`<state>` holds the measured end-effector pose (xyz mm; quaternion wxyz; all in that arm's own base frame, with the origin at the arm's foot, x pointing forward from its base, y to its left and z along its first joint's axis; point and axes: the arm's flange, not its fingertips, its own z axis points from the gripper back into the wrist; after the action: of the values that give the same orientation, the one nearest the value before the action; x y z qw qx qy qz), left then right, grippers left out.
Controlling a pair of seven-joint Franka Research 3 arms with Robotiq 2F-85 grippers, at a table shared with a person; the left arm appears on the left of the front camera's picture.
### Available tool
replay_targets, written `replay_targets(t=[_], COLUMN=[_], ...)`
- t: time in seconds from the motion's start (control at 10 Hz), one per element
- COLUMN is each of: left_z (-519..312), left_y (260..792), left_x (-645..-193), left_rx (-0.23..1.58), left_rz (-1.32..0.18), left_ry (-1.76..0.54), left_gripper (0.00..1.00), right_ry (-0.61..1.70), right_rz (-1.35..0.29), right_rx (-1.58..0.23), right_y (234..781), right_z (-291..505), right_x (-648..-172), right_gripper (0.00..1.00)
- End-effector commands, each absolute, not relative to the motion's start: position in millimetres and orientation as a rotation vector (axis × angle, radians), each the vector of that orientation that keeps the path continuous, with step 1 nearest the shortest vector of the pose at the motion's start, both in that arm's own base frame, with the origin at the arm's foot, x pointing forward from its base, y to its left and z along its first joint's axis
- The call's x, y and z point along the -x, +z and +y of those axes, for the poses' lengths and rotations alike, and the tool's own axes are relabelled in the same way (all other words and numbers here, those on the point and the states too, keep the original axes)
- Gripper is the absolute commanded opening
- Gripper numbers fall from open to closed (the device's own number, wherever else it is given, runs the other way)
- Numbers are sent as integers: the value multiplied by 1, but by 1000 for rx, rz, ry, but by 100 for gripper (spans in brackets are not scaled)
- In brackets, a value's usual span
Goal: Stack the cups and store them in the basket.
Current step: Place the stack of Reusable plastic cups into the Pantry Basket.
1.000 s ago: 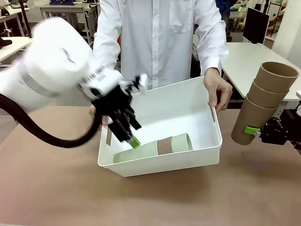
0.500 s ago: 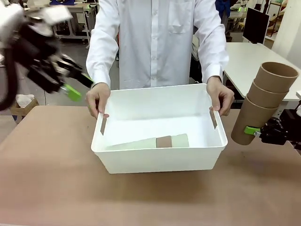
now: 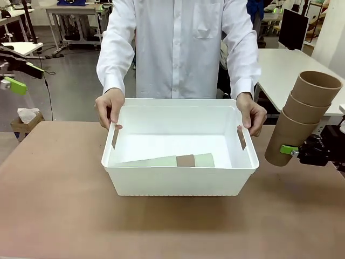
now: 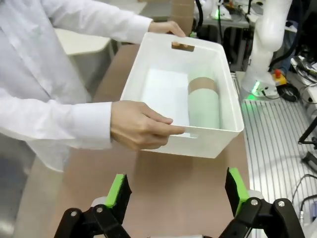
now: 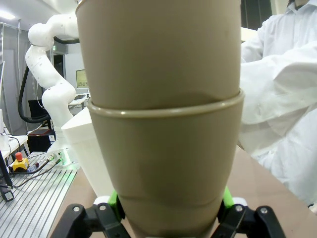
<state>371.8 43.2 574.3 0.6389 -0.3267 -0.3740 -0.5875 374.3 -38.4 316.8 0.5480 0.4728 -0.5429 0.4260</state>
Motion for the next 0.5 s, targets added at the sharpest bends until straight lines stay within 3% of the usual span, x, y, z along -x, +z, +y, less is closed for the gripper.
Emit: replay_targets(t=[0.0,0.4], left_z=[31,31], left_y=[573,573], left_x=[-374,-374], left_rx=[754,754], left_rz=[-820,-820], left_ry=[-1346,-1346], left_gripper=[100,100], right_ry=[1012,1012], right_rz=[-1299,-1299], right_rx=[-1118,-1118], right_y=[322,322], right_z=[-39,-39], right_x=[-375,-375], right_gripper=[85,85])
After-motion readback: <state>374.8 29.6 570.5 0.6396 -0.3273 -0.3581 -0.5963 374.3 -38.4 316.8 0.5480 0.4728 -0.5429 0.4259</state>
